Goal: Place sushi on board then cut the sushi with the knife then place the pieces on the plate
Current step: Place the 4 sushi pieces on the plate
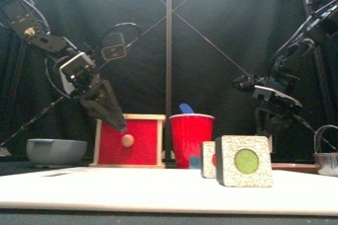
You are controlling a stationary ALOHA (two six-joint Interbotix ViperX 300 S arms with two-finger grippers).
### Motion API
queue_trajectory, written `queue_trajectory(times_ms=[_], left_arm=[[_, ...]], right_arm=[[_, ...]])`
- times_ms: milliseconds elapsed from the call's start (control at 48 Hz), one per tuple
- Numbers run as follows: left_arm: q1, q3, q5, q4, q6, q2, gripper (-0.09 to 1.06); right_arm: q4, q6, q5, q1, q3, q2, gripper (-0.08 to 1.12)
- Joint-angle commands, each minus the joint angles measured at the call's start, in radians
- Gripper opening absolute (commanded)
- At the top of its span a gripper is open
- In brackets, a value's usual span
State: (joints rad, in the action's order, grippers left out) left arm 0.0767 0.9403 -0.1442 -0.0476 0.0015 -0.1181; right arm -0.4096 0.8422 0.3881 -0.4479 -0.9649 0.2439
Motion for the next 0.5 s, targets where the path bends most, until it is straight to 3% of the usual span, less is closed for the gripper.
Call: queue_trajectory(times_ms=[21,229,500], left_arm=[[0.003,-0.011,-0.006,-0.002,0.002,-0.005,0.77],[0.003,-0.011,-0.006,-0.002,0.003,-0.005,0.77],[0.002,-0.009,-0.006,-0.002,0.002,-0.005,0.77]], right_arm=[[0.002,0.002,-0.011,-0.005,0.017,-0.006,0.76],[0.003,0.005,-0.006,-0.003,0.026,-0.002,0.81],[0.003,0.003,0.063,0.066,0.089,0.114,0.81]])
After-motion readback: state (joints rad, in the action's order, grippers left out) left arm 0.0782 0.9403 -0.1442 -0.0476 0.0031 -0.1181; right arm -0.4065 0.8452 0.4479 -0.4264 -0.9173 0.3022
